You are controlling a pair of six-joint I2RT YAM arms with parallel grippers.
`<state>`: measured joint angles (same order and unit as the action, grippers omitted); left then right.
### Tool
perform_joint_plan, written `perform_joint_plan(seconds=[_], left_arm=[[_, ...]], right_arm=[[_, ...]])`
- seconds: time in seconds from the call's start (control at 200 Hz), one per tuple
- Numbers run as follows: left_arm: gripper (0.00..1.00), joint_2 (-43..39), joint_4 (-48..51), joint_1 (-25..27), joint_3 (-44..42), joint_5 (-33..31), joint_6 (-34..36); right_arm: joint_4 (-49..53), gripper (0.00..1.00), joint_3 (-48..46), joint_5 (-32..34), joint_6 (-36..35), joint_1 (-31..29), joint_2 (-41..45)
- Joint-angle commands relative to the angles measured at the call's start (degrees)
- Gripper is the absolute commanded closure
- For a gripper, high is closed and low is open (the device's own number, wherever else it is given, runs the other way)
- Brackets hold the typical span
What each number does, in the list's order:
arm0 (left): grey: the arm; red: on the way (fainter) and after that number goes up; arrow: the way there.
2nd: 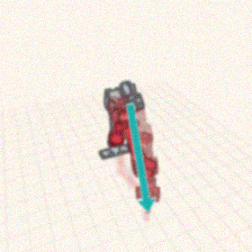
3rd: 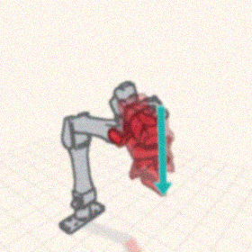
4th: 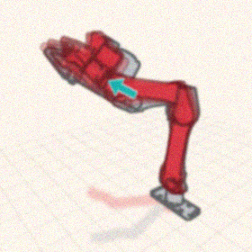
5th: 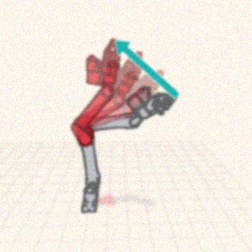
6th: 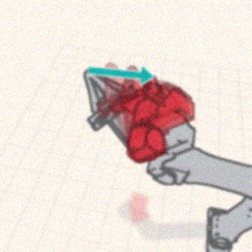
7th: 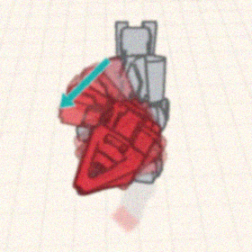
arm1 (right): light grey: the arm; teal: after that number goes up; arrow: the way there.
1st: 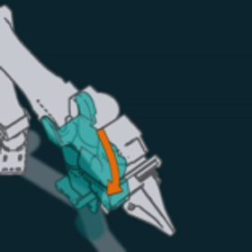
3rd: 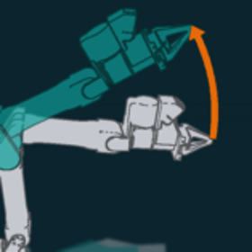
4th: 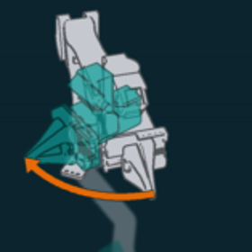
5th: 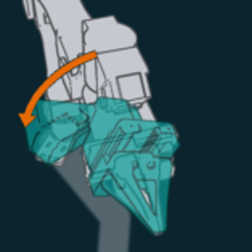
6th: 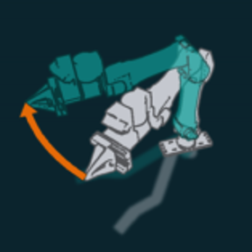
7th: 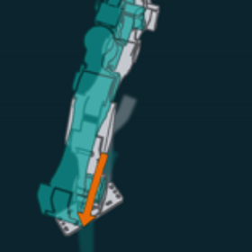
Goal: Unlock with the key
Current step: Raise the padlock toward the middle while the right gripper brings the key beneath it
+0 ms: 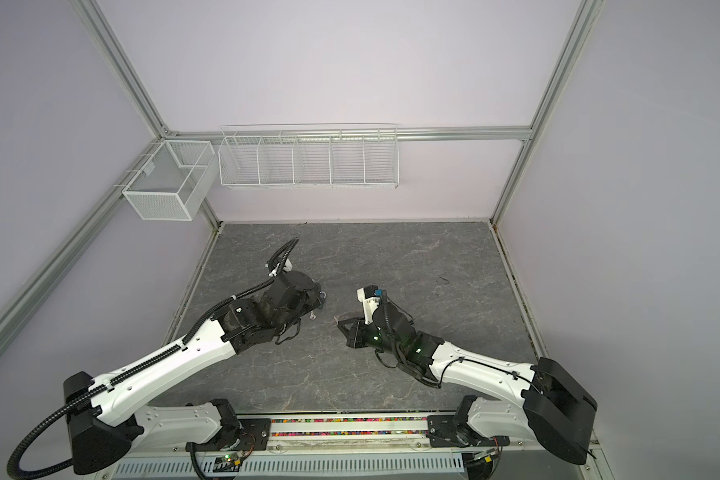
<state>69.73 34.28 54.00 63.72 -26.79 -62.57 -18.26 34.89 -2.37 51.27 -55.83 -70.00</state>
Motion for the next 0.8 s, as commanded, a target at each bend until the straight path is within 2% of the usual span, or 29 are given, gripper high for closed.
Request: perform_joint_plan(seconds=[0.0,0.335,0.795], left_arm=[[1.0,-2.15,-2.1,-0.37,-1.49,-1.15,-1.77],[1.0,0.04,-0.73,-0.37,-0.18,-0.38,-1.64],[1.0,0.28,-1.85,-0.38,-1.4,-0.15,-1.55]], right_arm=[[-5.4,0.94,1.75,4.42,2.06,-1.51,-2.08],[-11.17,0.94,5.11,6.02,1.08,-2.67,-6.13],[-7.08,0.94,9.08,8.91,-0.05,-2.7,-7.68]])
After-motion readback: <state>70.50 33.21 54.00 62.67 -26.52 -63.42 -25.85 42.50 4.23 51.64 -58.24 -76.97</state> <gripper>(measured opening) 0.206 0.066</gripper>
